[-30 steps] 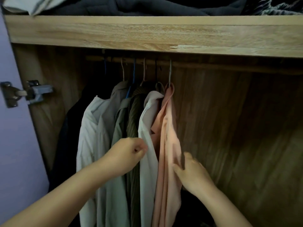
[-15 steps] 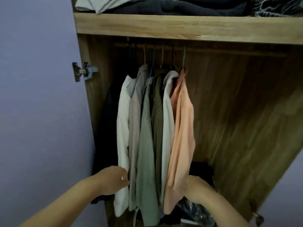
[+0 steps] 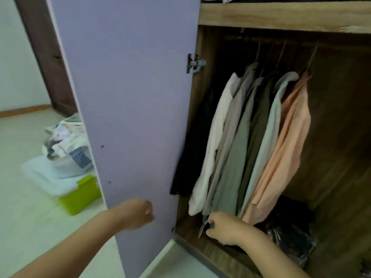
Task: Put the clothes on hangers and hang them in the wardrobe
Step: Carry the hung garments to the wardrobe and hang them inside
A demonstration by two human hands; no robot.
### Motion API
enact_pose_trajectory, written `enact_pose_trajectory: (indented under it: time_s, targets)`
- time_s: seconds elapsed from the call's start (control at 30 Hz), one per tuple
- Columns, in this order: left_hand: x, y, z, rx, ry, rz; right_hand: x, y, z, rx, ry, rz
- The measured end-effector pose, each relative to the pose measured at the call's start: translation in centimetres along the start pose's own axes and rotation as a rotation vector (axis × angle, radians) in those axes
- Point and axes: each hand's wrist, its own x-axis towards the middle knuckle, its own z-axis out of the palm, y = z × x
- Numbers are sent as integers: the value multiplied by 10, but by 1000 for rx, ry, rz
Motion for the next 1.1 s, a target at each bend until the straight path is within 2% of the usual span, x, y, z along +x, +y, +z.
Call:
enact_pose_trajectory:
  time_s: [0.4, 0.6, 0.8, 0.93, 1.1]
  targets:
    - [-183, -92, 93, -213, -8, -465, -24, -151, 78, -317, -156, -398]
    - [-286, -149, 136, -322, 40, -697, -51, -251, 128, -479, -201, -588]
    - [-411, -208, 177, -401, 19, -887, -89, -371, 204, -622, -195, -781]
    - [-504, -252, 214, -472, 44, -1010, -120, -446, 268, -662, -256, -887]
    - [-600, -289, 277, -669, 58, -1149, -159, -518, 346, -757, -359, -1003]
